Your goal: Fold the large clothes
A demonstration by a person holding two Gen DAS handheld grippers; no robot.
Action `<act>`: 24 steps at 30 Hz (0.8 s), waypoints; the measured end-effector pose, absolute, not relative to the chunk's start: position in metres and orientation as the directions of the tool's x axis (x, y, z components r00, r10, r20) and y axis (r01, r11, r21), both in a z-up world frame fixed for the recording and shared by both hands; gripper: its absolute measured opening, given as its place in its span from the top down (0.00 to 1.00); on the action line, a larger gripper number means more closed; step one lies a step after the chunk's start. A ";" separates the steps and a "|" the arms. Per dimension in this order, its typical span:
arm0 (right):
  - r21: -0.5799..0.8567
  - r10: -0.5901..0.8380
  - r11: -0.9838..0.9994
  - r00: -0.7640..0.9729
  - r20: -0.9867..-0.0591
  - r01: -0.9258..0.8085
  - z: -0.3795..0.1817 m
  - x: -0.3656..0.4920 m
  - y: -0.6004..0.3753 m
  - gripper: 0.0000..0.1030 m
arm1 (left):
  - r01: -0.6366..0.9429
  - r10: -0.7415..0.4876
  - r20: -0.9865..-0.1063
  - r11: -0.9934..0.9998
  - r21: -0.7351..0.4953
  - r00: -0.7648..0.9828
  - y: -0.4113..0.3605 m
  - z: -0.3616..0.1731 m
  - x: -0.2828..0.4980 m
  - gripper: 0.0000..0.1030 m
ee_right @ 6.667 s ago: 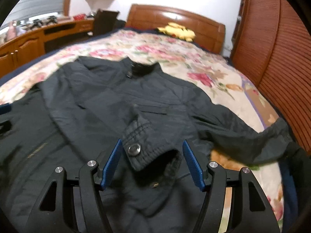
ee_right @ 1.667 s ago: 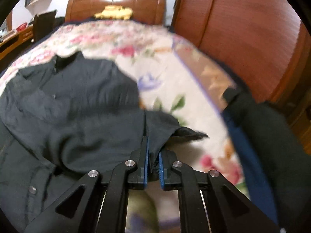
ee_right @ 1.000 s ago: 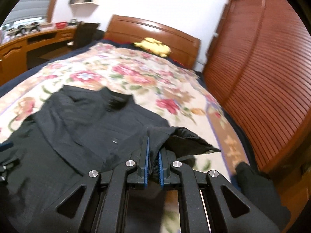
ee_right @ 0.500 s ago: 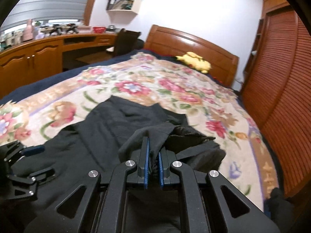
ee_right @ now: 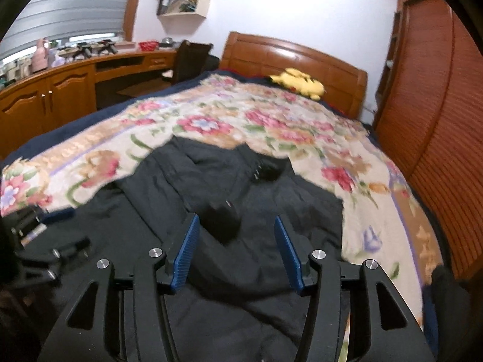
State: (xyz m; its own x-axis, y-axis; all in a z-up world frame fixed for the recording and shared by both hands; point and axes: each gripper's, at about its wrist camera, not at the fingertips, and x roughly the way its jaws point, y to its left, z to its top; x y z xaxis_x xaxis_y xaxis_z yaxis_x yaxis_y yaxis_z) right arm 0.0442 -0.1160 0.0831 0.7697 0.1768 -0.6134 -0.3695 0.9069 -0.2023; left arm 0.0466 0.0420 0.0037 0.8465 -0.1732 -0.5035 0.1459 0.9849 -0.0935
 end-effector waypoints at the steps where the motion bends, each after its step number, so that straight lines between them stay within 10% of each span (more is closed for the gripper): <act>1: -0.186 0.161 0.919 0.763 -0.626 -0.348 0.072 0.045 -0.127 0.49 | 0.147 -0.172 -0.505 0.985 -0.090 0.846 0.040 0.003 0.047 0.46; 24: -0.066 0.126 0.967 0.682 -0.720 -0.248 -0.032 0.056 -0.199 0.49 | 0.187 -0.148 -0.548 0.982 0.016 0.823 0.001 0.018 0.080 0.46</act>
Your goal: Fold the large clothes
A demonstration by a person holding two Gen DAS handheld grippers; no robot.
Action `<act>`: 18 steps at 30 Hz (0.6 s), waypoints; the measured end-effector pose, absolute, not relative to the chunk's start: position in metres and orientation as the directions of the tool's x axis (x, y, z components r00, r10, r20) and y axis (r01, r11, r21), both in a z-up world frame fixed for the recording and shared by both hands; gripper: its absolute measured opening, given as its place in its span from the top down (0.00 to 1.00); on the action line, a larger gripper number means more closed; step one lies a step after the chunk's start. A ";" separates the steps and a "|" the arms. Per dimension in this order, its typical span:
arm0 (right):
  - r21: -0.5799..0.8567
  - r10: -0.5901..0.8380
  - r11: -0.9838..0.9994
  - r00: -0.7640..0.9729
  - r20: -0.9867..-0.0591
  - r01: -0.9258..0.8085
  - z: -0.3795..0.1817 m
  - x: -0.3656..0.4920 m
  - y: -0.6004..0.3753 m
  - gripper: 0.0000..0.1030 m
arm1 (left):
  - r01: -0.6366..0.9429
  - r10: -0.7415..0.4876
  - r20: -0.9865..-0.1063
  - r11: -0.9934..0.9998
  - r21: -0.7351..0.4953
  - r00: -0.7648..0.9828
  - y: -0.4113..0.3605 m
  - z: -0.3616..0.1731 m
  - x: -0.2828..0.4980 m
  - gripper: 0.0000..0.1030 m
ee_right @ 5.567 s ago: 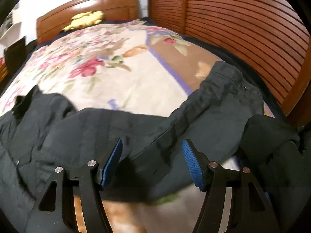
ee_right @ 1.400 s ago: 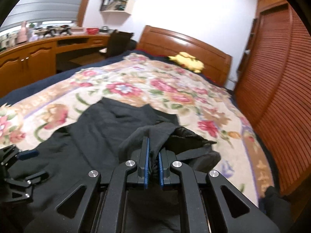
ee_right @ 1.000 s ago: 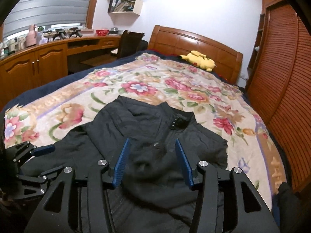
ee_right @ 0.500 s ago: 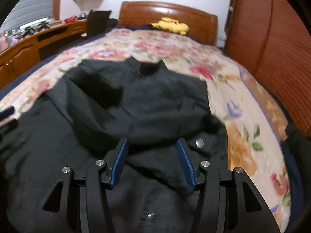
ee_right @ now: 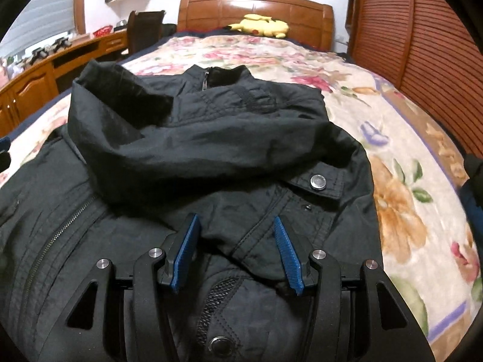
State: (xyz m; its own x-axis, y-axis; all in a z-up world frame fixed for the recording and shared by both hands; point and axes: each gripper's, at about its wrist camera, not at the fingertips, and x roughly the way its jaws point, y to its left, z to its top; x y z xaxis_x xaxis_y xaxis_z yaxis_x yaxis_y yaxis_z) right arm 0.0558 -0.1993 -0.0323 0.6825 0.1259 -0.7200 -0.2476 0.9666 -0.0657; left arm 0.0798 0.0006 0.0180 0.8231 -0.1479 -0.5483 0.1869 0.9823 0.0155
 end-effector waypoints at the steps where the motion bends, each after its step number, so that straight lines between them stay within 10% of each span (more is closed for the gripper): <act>1: -0.068 0.133 0.963 0.683 -0.718 -0.259 -0.030 0.054 -0.199 0.49 | 0.187 -0.134 -0.544 0.981 0.042 0.828 -0.003 0.021 0.086 0.46; 18: -0.032 0.204 0.951 0.699 -0.686 -0.309 -0.017 0.044 -0.210 0.49 | 0.194 -0.098 -0.734 0.980 0.046 0.672 -0.026 -0.021 0.218 0.53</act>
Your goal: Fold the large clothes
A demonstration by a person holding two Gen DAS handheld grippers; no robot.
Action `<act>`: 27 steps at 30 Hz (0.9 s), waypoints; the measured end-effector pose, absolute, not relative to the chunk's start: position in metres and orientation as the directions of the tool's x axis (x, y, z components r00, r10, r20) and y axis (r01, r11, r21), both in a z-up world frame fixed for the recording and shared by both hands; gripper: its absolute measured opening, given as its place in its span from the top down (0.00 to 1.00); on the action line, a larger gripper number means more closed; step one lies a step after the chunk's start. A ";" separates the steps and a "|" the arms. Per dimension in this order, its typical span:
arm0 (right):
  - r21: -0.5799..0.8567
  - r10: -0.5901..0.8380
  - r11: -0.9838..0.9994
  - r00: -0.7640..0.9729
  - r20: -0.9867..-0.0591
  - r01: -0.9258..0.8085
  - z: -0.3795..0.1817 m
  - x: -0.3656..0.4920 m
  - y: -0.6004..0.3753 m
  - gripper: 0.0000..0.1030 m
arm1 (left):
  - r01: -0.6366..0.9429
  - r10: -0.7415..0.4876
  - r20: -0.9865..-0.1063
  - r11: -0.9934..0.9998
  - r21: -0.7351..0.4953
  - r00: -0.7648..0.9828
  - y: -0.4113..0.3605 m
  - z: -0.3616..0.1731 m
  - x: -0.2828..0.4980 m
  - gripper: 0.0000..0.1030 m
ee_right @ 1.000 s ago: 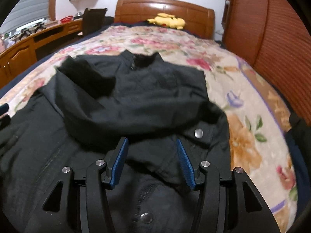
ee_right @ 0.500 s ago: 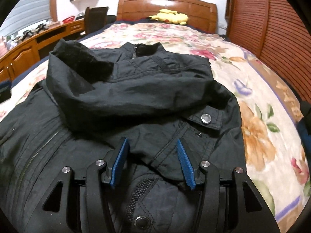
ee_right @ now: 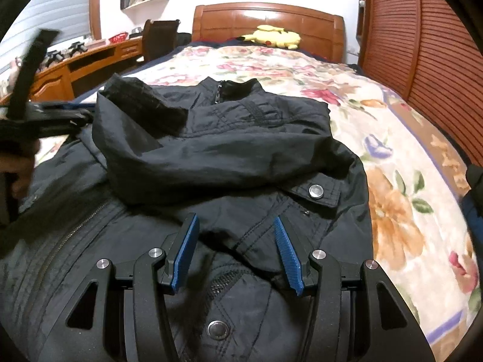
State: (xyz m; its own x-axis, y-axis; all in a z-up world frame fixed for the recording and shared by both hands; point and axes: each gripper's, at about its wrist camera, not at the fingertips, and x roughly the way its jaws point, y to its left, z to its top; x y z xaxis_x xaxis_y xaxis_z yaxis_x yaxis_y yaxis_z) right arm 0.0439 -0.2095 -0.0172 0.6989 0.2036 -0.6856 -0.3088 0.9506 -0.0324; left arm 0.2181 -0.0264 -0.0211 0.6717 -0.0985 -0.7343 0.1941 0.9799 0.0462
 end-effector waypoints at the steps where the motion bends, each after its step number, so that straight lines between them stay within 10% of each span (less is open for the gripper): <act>1: -0.027 0.208 0.950 0.698 -0.685 -0.310 -0.017 0.044 -0.210 0.49 | 0.190 -0.095 -0.751 0.981 0.041 0.653 -0.028 -0.027 0.222 0.53; 8: 0.005 0.233 0.949 0.689 -0.686 -0.316 -0.017 0.045 -0.214 0.49 | 0.200 -0.160 -0.794 0.978 -0.049 0.586 -0.032 -0.041 0.228 0.55; 13: 0.019 0.248 0.946 0.687 -0.683 -0.323 -0.017 0.045 -0.215 0.49 | 0.241 -0.231 -0.804 0.964 -0.113 0.547 -0.039 -0.043 0.221 0.94; 27: 0.020 0.251 0.946 0.690 -0.679 -0.325 -0.015 0.044 -0.216 0.49 | 0.128 -0.110 -0.566 0.992 -0.007 0.817 0.026 0.056 0.117 0.95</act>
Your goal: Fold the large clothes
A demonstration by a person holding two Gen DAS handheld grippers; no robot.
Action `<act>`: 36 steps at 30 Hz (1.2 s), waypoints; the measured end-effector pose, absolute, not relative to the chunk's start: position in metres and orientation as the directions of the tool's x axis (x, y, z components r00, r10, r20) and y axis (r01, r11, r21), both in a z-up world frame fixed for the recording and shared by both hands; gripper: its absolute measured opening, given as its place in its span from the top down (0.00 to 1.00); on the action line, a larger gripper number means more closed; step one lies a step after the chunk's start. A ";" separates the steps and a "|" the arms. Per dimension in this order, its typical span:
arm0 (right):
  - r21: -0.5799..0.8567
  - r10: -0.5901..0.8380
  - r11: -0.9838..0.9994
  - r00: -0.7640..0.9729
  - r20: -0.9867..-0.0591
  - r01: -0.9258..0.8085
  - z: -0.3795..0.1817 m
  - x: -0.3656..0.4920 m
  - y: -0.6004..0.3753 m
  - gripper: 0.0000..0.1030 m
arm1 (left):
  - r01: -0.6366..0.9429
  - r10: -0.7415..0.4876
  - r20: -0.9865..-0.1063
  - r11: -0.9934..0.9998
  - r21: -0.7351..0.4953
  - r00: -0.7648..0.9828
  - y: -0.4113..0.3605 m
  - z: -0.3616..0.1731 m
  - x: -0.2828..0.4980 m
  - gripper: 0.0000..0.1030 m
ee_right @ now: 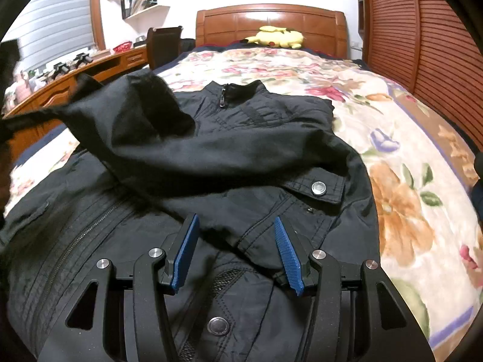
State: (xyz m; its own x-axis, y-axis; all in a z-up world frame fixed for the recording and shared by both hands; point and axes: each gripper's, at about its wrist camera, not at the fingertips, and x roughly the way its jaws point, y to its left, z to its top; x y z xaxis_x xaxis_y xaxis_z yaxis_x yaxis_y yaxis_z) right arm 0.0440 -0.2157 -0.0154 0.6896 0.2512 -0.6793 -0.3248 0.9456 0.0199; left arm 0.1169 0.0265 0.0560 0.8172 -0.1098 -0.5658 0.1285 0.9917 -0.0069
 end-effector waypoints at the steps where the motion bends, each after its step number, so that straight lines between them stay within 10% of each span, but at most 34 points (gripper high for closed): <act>1: 0.018 0.250 0.946 0.691 -0.679 -0.324 -0.015 0.044 -0.215 0.49 | 0.130 -0.106 -0.572 0.991 0.001 0.813 0.030 0.054 0.109 0.93; 24: 0.005 0.240 0.946 0.689 -0.684 -0.325 -0.017 0.043 -0.209 0.49 | 0.130 -0.031 -0.566 0.982 0.134 0.824 0.042 0.028 0.037 0.48; 36: 0.007 0.243 0.945 0.690 -0.682 -0.326 -0.016 0.043 -0.209 0.49 | 0.103 -0.010 -0.698 0.990 0.091 0.716 0.074 0.002 0.107 0.48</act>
